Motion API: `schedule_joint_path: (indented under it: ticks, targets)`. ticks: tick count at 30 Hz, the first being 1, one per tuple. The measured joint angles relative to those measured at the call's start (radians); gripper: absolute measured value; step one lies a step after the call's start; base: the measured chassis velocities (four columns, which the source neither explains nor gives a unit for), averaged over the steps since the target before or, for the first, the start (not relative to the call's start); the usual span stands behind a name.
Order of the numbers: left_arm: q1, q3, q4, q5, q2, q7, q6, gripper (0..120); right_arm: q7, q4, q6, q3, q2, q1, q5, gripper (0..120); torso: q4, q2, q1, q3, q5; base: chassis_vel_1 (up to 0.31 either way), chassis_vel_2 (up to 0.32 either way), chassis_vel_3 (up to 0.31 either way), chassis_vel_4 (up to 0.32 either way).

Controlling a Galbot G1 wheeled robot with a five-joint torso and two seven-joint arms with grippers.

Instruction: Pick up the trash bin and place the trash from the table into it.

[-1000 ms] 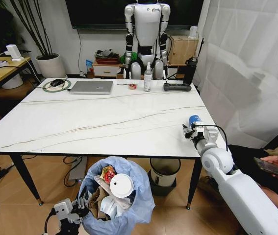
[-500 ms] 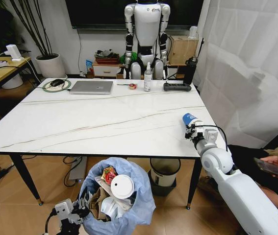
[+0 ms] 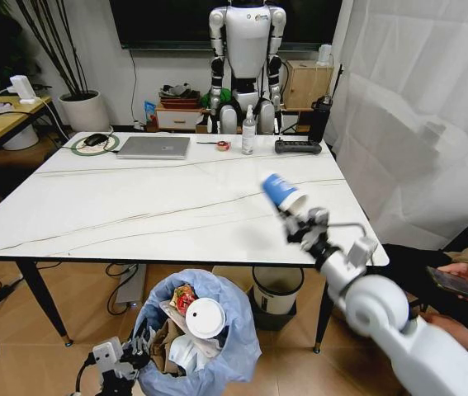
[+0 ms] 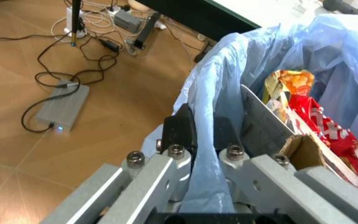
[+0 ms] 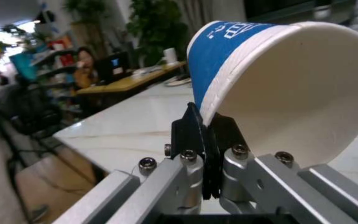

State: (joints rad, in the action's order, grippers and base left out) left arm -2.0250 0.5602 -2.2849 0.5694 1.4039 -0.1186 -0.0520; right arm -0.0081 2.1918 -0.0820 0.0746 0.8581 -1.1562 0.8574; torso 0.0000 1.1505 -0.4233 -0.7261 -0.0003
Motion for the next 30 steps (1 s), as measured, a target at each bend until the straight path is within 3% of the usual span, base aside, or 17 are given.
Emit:
schedule_joint_path:
  ticks: [10, 20, 30]
  targets:
    - [0.012, 0.002, -0.006, -0.002, 0.022, 0.000, -0.009, 0, -0.141, 0.051, 0.050, -0.247, -0.084, -0.035, -0.058, 0, -0.0001, 0.000, 0.000, 0.000, 0.0001, 0.000, 0.000, 0.000, 0.000]
    - [0.008, 0.016, -0.026, -0.002, 0.030, 0.000, -0.017, 0, -0.146, 0.005, 0.052, -0.415, -0.046, 0.066, -0.081, 0, 0.0001, 0.000, 0.000, 0.000, 0.0003, 0.000, 0.000, 0.000, 0.000]
    - [0.003, 0.015, -0.032, -0.005, 0.031, 0.000, -0.019, 0, -0.129, -0.034, 0.045, -0.472, -0.020, 0.092, -0.103, 0, 0.0001, 0.000, 0.000, 0.000, 0.0002, 0.000, 0.000, 0.000, 0.000]
